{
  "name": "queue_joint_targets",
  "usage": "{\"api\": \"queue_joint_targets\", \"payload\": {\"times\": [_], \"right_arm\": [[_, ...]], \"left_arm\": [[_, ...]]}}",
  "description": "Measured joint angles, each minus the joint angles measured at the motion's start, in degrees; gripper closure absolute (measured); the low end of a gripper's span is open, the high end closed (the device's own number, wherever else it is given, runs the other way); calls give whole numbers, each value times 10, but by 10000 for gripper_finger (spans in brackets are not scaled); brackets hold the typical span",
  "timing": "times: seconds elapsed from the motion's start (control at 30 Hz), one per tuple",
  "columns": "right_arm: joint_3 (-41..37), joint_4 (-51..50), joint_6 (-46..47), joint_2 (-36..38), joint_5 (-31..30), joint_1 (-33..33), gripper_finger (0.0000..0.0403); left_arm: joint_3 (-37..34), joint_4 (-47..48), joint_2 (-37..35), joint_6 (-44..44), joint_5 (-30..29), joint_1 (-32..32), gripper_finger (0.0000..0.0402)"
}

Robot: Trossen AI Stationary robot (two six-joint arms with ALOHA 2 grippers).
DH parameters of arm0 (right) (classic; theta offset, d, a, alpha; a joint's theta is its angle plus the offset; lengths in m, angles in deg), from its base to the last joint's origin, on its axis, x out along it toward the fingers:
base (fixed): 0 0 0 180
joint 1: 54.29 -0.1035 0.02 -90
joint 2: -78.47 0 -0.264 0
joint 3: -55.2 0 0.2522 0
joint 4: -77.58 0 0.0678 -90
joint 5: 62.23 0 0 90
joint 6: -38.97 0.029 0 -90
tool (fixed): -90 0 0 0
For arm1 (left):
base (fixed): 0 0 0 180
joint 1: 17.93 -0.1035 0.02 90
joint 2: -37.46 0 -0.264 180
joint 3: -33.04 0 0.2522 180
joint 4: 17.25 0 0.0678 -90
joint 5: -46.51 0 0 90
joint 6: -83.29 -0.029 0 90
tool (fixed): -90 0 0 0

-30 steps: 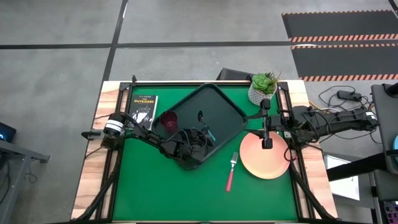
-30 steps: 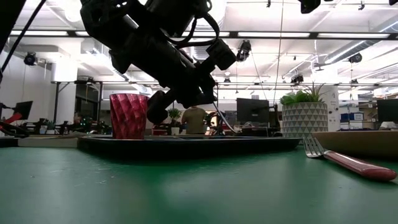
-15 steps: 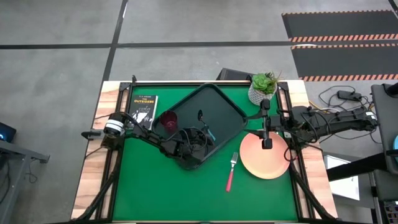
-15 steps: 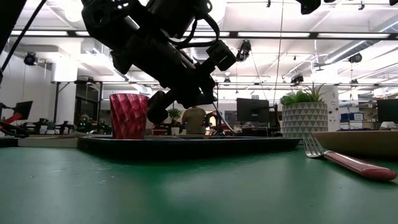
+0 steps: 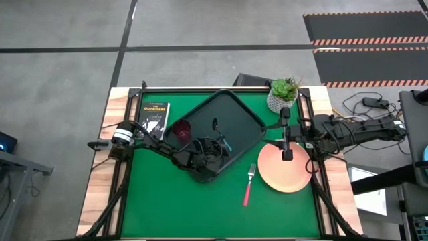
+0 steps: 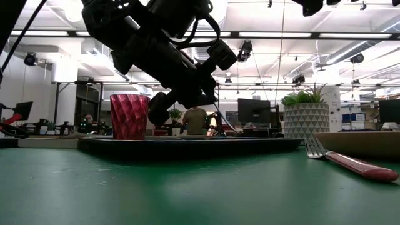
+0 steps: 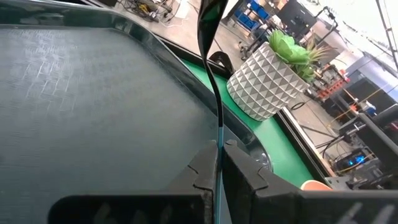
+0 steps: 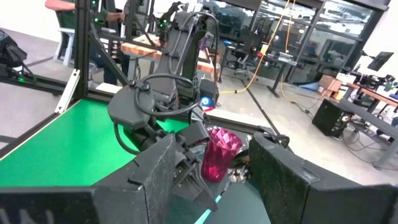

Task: Pick and place plate/cup/fork/spoon on tray
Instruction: Put the blue spoon on the black serving tray to the bottom right of the red glass

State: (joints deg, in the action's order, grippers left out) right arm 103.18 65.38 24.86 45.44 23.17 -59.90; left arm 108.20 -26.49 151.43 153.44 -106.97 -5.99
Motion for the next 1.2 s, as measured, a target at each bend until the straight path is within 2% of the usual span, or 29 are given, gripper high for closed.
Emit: {"api": "queue_joint_targets", "payload": {"times": [0.43, 0.87, 1.2], "right_arm": [[0, -19, 6, 23, 0, 0, 211], [-1, -25, 6, 23, 0, 0, 211], [-1, -28, 6, 23, 0, 0, 211]], "left_arm": [[0, 2, 0, 15, 32, 0, 402], [-1, 22, 0, 46, 40, 1, 400], [-5, 39, 1, 95, 59, 1, 326]]}}
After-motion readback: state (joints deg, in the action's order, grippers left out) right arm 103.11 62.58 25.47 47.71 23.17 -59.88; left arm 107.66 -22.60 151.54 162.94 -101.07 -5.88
